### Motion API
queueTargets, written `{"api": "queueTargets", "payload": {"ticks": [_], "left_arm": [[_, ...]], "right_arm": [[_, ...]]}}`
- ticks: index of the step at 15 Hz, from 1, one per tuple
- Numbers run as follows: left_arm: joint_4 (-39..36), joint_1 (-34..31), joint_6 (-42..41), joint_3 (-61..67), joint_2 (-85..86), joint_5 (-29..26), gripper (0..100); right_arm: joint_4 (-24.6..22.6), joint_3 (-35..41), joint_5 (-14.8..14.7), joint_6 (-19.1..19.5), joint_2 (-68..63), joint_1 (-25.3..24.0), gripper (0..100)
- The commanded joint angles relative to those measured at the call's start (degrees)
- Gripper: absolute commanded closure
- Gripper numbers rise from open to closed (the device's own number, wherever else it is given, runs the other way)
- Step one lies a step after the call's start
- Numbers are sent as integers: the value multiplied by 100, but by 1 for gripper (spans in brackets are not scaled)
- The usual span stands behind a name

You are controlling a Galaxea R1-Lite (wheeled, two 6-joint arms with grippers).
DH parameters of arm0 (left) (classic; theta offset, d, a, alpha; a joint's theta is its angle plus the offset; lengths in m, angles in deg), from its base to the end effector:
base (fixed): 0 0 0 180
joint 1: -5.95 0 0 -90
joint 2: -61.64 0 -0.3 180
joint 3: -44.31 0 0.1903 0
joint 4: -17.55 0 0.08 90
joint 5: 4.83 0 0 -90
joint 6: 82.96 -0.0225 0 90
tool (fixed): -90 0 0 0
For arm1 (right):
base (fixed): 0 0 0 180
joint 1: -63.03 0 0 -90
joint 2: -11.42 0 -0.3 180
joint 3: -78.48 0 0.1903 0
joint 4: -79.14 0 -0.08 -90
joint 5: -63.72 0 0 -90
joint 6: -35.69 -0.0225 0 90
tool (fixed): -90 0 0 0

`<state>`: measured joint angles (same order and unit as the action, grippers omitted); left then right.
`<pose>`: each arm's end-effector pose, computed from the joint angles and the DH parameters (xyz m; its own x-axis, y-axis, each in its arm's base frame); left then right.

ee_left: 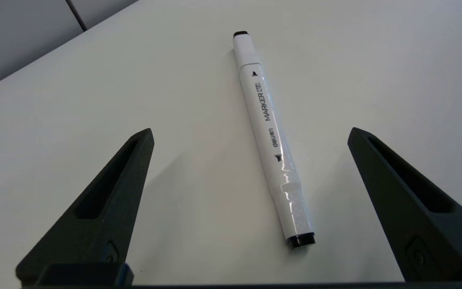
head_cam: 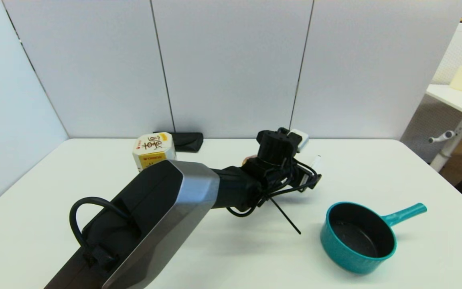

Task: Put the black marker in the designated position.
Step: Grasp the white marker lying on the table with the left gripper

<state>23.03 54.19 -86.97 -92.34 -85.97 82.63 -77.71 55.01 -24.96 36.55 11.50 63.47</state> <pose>0.3579 -0.4023 0.0955 0.6051 -0.7443 -0.2827 0.7848 0.6173 0.0546 -0.0231 0.0007 0.0763 0.9999 0.0154 0.0070 -0.0153 0.9998 -0.0152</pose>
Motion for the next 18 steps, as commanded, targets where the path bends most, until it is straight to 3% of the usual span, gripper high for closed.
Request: {"api": "queueTargets", "payload": {"ticks": [1, 18], "left_arm": [[118, 1, -3, 0, -58, -1, 0], [505, 10, -56, 0, -93, 16, 0]], "right_arm": [[-4, 1, 0, 3, -7, 0, 0], [-4, 1, 0, 3, -7, 0, 0]]}}
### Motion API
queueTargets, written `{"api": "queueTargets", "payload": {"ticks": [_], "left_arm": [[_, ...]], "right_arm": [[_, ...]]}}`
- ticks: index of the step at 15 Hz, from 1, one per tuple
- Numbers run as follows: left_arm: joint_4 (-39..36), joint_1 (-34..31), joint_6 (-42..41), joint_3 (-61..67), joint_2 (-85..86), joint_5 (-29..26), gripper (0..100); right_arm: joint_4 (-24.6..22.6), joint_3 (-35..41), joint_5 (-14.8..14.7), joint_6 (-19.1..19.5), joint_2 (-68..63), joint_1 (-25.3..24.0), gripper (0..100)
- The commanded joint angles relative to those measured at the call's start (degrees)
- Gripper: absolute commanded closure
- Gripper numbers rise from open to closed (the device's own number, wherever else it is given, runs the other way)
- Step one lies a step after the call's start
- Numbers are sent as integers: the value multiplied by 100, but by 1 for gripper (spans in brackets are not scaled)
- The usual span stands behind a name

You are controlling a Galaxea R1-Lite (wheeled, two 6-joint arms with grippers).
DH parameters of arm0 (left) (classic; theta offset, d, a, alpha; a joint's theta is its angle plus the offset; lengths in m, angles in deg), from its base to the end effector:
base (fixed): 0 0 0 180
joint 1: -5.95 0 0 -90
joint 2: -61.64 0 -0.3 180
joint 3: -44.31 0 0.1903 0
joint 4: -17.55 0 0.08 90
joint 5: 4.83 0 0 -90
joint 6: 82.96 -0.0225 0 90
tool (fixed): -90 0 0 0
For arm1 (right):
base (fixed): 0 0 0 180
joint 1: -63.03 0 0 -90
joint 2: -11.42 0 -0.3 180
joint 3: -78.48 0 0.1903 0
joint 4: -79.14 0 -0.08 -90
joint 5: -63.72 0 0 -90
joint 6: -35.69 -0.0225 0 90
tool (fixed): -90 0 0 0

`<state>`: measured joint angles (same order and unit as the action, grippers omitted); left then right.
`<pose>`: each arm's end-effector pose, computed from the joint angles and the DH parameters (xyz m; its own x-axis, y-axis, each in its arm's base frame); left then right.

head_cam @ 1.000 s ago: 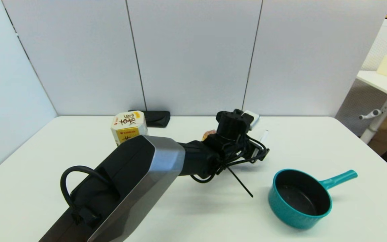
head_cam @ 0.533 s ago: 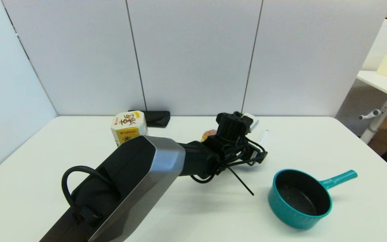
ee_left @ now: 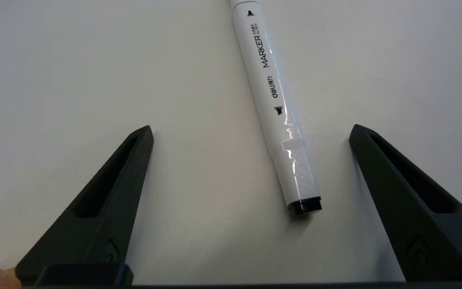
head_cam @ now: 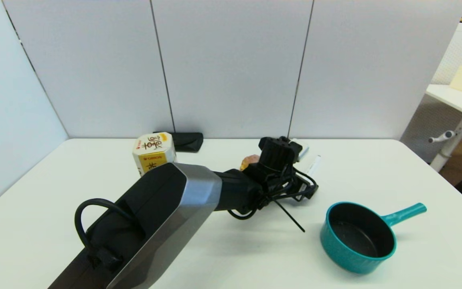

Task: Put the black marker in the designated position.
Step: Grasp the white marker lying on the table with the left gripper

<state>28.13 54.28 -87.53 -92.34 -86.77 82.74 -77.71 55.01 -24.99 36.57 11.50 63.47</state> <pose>0.3561 -0.4015 0.0794 0.5827 -0.7185 -0.3798 0.7901 0.6103 0.0576 -0.0231 0.0007 0.0763 0.9999 0.0148 0.0070 -0.0147 0.9998 -0.0155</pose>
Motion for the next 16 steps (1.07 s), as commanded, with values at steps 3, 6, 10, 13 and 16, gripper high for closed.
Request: {"api": "queueTargets", "payload": {"ticks": [3, 6, 10, 13, 16], "left_arm": [[-4, 0, 0, 0, -4, 14, 0], [-13, -8, 9, 0, 5, 23, 100], [-13, 0, 18, 0, 5, 23, 100], [-13, 0, 26, 0, 5, 23, 100], [-13, -8, 26, 0, 31, 23, 100]], "right_arm": [[-4, 1, 3, 0, -7, 0, 0], [-4, 1, 3, 0, -7, 0, 0], [-4, 1, 3, 0, -7, 0, 0], [-4, 1, 11, 0, -7, 0, 0], [-4, 1, 3, 0, -7, 0, 0]]}}
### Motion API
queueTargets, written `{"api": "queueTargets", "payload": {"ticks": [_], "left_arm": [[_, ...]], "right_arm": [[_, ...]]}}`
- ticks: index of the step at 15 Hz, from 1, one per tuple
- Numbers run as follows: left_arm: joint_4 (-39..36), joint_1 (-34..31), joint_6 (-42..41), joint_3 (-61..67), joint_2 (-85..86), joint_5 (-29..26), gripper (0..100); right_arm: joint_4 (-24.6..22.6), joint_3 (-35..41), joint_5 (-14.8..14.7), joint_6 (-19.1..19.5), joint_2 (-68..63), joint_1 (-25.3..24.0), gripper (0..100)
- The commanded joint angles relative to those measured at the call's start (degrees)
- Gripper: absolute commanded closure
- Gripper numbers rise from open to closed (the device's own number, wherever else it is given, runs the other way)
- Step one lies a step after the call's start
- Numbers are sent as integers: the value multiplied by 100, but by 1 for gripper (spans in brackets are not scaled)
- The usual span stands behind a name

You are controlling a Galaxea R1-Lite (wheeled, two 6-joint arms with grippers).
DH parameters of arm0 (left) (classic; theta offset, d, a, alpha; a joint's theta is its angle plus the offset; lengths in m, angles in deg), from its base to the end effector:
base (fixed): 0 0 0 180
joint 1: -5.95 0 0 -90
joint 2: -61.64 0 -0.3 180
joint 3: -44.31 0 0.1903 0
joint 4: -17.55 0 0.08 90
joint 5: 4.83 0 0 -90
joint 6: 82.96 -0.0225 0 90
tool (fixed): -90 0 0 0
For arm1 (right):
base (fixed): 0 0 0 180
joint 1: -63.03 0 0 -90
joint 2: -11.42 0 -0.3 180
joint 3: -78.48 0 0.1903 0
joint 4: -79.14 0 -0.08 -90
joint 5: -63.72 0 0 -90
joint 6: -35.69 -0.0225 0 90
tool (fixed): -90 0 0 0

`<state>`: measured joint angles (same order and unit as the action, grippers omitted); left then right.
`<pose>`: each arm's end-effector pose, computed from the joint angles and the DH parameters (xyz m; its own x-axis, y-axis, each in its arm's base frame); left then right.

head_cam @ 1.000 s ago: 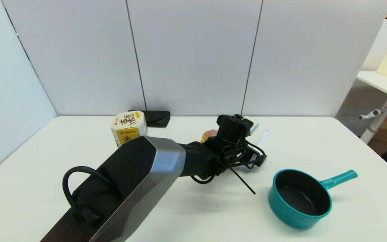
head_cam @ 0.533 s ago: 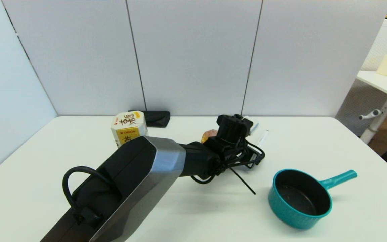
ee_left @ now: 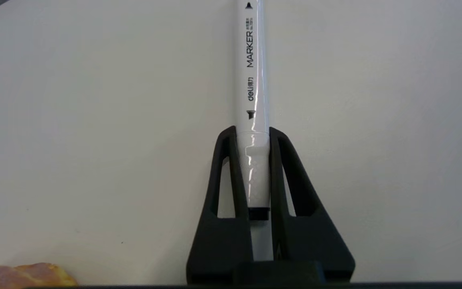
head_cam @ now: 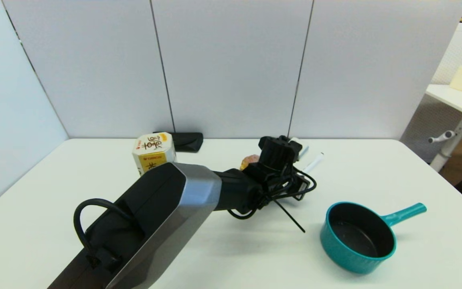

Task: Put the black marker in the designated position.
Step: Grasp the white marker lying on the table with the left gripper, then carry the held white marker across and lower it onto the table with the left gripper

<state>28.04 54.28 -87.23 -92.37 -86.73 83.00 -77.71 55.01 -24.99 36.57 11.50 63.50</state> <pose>0.3562 -0.4015 0.0801 0.5869 -0.7164 -0.3772 0.7863 0.6154 0.0547 -0.0231 0.0007 0.0763 0.9999 0.0143 0.0070 -0.0142 0.9998 -0.0155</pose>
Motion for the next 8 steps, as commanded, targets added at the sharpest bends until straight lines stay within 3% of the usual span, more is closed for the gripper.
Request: {"api": "queueTargets", "payload": {"ticks": [1, 5, 8], "left_arm": [[-5, 0, 5, 2, 36, -3, 100], [66, -8, 40, 2, 282, -3, 100], [540, -87, -30, 11, 933, -3, 100]], "right_arm": [[-4, 1, 3, 0, -7, -2, 0], [-4, 1, 3, 0, -7, -2, 0], [-4, 1, 3, 0, -7, -2, 0]]}}
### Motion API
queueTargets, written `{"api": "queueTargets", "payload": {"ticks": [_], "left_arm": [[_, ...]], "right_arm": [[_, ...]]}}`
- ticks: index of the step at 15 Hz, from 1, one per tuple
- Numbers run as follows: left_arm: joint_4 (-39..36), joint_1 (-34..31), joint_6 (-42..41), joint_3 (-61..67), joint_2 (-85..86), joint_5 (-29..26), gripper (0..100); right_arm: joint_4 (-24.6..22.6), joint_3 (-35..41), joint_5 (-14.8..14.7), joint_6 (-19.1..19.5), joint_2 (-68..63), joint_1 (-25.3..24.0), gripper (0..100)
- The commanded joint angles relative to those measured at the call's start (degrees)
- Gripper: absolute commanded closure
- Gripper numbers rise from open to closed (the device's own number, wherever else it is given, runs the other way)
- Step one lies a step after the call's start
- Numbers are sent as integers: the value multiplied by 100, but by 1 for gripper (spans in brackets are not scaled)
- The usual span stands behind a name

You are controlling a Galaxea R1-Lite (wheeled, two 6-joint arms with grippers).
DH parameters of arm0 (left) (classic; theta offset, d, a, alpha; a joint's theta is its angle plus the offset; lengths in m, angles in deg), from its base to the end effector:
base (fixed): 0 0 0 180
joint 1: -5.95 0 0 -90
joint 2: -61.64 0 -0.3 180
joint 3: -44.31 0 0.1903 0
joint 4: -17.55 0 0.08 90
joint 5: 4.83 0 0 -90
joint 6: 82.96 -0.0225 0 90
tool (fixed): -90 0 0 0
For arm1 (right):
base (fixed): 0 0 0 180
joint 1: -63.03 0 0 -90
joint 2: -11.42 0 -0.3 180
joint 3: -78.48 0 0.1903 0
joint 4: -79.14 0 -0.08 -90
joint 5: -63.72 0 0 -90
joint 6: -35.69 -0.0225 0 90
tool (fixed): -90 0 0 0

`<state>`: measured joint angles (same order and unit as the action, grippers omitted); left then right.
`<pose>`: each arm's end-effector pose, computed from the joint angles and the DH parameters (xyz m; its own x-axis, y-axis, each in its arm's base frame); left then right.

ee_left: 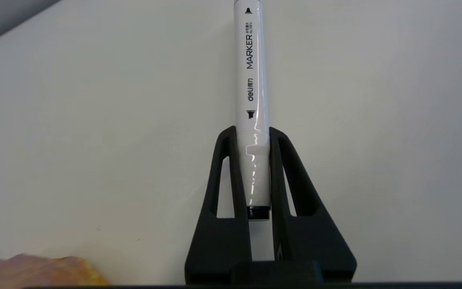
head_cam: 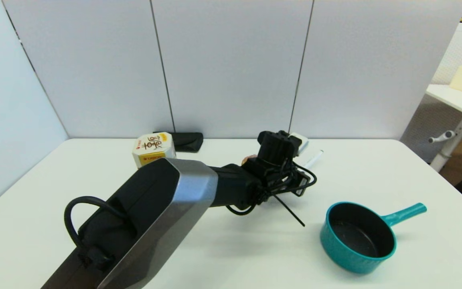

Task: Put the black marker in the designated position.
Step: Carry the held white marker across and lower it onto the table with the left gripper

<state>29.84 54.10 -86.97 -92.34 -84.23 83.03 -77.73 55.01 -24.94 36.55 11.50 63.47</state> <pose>0.3540 -0.3965 0.1003 0.5925 -0.7174 -0.3664 0.7828 0.6202 0.0514 -0.0231 0.0007 0.0764 0.9998 0.0157 0.0073 -0.0156 0.9998 -0.0152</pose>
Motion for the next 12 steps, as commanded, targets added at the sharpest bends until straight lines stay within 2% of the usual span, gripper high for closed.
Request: {"api": "queueTargets", "payload": {"ticks": [1, 5, 12], "left_arm": [[537, -69, -65, 61, 1026, 4, 100], [994, -60, -56, 281, 1913, 4, 100], [1055, -236, -65, 1248, 3733, 21, 100]], "right_arm": [[-2, 1, -2, 3, -7, 0, 0], [-2, 1, -2, 3, -7, 0, 0], [-2, 1, -2, 3, -7, 0, 0]]}}
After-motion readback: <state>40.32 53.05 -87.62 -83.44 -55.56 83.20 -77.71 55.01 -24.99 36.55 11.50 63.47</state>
